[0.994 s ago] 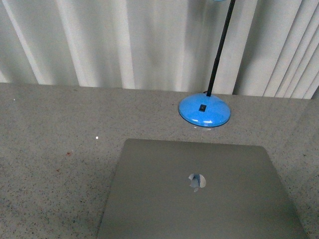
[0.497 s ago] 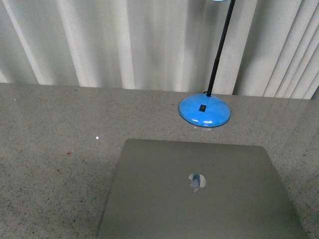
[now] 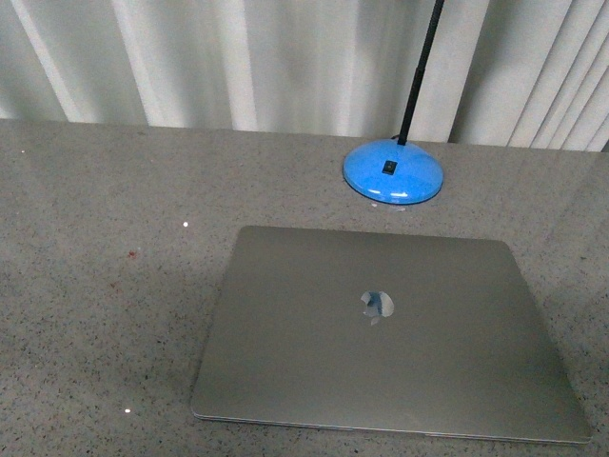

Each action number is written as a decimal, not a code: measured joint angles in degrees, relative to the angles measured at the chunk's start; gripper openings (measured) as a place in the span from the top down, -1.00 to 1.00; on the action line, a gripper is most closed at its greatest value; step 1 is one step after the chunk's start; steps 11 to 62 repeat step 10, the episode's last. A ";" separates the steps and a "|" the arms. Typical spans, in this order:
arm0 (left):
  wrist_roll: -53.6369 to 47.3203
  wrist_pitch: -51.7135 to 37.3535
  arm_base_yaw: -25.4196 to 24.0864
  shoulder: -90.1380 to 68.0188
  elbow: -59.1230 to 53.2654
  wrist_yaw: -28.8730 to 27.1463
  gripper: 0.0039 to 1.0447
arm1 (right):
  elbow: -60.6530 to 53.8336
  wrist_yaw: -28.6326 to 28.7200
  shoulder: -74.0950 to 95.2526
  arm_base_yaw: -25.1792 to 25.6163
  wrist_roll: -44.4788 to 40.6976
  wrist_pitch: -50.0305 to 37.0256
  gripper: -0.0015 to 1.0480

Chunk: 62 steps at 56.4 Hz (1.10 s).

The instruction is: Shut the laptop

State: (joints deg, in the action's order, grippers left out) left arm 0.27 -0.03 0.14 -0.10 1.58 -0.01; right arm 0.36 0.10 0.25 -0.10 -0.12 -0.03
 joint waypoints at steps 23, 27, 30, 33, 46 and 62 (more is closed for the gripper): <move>0.00 0.00 0.00 0.00 0.00 0.00 -0.87 | 0.00 0.00 0.00 0.00 0.00 0.00 -0.86; 0.00 0.00 0.00 0.00 0.00 0.00 -0.87 | 0.00 0.00 0.00 0.00 0.00 0.00 -0.86; 0.00 0.00 0.00 0.00 0.00 0.00 -0.87 | 0.00 0.00 0.00 0.00 0.00 0.00 -0.86; 0.00 0.00 0.00 0.00 0.00 0.00 -0.87 | 0.00 0.00 0.00 0.00 0.00 0.00 -0.86; 0.00 0.00 0.00 0.00 0.00 0.00 -0.87 | 0.00 0.00 0.00 0.00 0.00 0.00 -0.86; 0.00 0.00 0.00 0.00 0.00 0.00 -0.87 | 0.00 0.00 0.00 0.00 0.00 0.00 -0.86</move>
